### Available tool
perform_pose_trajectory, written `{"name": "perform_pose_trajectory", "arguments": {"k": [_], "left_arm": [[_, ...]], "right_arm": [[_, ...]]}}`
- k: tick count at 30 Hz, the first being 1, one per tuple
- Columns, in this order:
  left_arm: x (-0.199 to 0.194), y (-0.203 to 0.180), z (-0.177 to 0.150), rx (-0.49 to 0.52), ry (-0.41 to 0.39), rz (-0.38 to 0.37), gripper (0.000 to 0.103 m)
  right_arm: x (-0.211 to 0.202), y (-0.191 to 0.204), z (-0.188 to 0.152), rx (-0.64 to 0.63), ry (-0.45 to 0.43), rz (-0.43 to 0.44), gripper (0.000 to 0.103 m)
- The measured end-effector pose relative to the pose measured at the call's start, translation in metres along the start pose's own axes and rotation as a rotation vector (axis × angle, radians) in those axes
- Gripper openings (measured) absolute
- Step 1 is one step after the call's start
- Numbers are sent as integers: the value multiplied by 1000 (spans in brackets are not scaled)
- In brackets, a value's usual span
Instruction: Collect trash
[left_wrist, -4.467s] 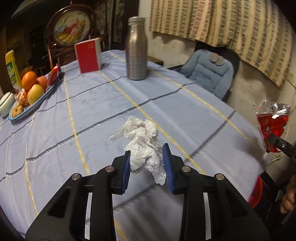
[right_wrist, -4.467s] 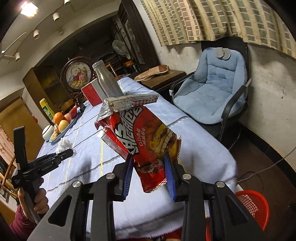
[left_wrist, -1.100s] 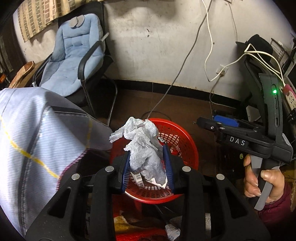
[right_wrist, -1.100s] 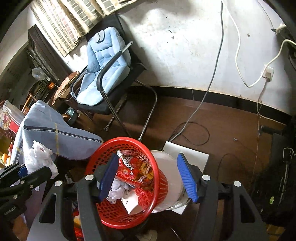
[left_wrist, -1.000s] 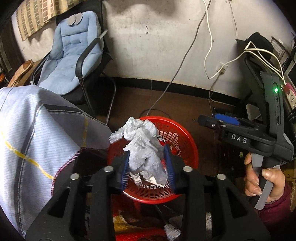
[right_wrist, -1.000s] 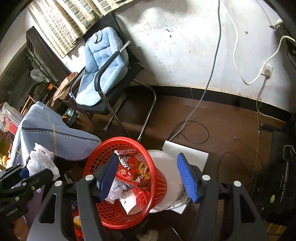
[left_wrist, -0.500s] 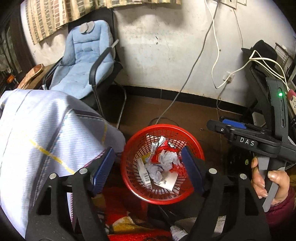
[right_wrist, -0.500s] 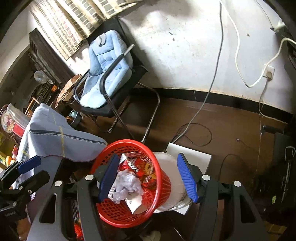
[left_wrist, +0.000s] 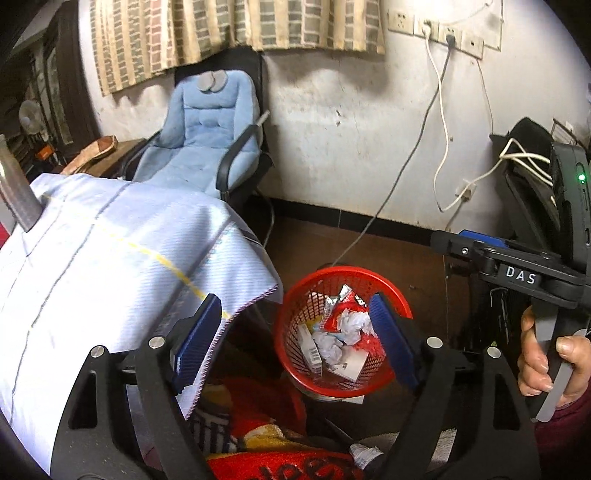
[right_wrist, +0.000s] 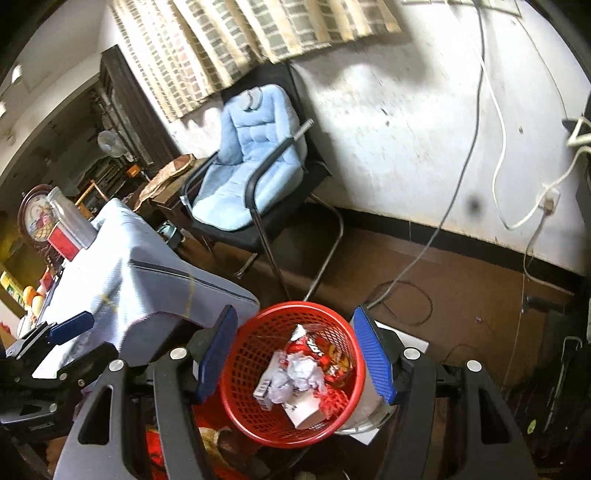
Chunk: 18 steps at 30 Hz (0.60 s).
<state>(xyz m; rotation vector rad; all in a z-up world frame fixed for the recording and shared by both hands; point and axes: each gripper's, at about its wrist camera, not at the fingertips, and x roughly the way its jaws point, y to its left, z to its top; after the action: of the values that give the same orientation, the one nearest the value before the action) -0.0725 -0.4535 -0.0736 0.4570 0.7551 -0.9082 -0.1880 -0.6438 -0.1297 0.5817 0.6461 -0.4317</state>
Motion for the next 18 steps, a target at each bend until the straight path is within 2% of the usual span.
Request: {"name": "perform_pose_trajectory", "arguments": {"k": [7, 18], "left_arm": [[-30, 6, -4, -21, -63, 4, 83], [-84, 2, -20, -23, -175, 9, 94]], "right_arm": [[-37, 30, 6, -62, -42, -1, 67], [-111, 75, -8, -200, -75, -35, 81]]}}
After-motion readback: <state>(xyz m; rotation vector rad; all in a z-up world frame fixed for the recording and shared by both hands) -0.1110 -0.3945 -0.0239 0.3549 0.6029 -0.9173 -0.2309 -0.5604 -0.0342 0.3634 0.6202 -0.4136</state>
